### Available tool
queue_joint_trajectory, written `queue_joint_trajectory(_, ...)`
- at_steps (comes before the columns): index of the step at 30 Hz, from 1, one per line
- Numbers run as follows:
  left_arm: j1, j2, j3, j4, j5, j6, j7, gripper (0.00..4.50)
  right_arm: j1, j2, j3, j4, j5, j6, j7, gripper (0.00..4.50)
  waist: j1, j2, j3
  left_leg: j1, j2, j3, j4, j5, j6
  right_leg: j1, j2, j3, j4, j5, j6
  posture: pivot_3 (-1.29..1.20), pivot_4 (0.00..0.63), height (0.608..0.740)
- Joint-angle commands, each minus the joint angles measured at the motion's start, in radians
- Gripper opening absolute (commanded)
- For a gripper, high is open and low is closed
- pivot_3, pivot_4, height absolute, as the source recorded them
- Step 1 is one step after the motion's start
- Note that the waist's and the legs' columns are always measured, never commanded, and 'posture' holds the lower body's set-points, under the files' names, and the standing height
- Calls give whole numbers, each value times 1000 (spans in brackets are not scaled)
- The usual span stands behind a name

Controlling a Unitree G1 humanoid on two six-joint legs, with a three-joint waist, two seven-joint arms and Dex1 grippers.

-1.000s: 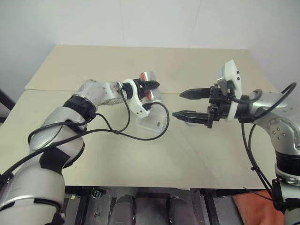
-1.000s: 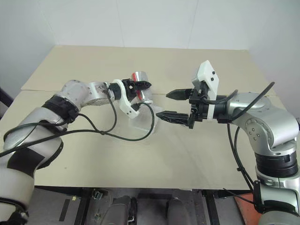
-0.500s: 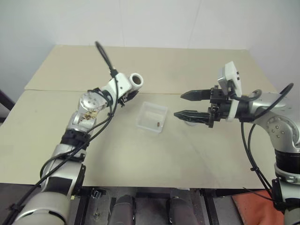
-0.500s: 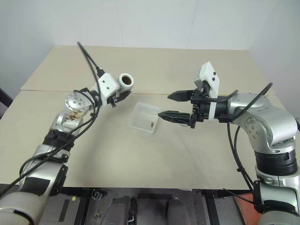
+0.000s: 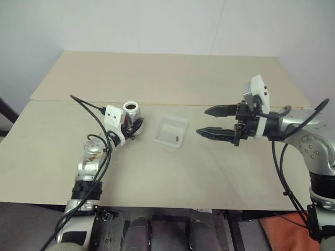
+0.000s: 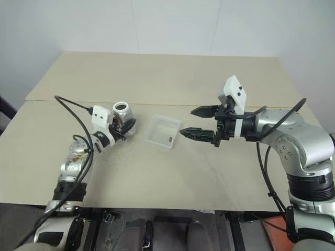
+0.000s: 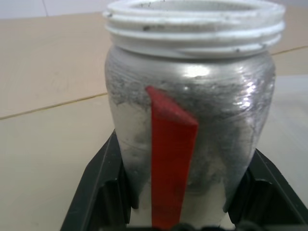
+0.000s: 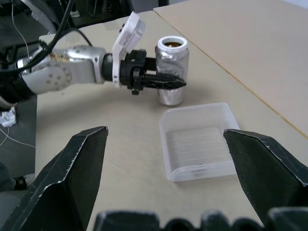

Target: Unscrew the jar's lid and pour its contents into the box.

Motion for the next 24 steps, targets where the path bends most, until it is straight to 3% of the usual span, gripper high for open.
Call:
queue_joint_trajectory(1,-19,-11,5,24,21,-101,31,2046,-1,-16,-27,-31,7,-2,-3,4464,-2,0,0,0,0,0,0,0,0,0,0,0,0,0,0,0,150,740)
queue_joint_trajectory(7,-56,-19,-2,131,55,-187,67,2046,7,-23,-28,-41,14,2,-4,4464,-4,0,0,0,0,0,0,0,0,0,0,0,0,0,0,0,150,740)
queue_joint_trajectory(15,-49,-7,-11,140,57,-159,57,4477,10,-24,-28,-52,17,9,-10,4500,-4,0,0,0,0,0,0,0,0,0,0,0,0,0,0,0,150,740)
queue_joint_trajectory(19,-7,12,-10,61,54,-119,54,4477,13,-22,-26,-58,18,13,-12,4500,-5,0,0,0,0,0,0,0,0,0,0,0,0,0,0,0,150,740)
queue_joint_trajectory(24,128,97,-18,-195,11,52,-17,4477,24,-25,-29,-64,16,11,-13,4500,-10,0,0,1,1,-1,-1,0,0,-1,0,1,0,0,0,0,150,740)
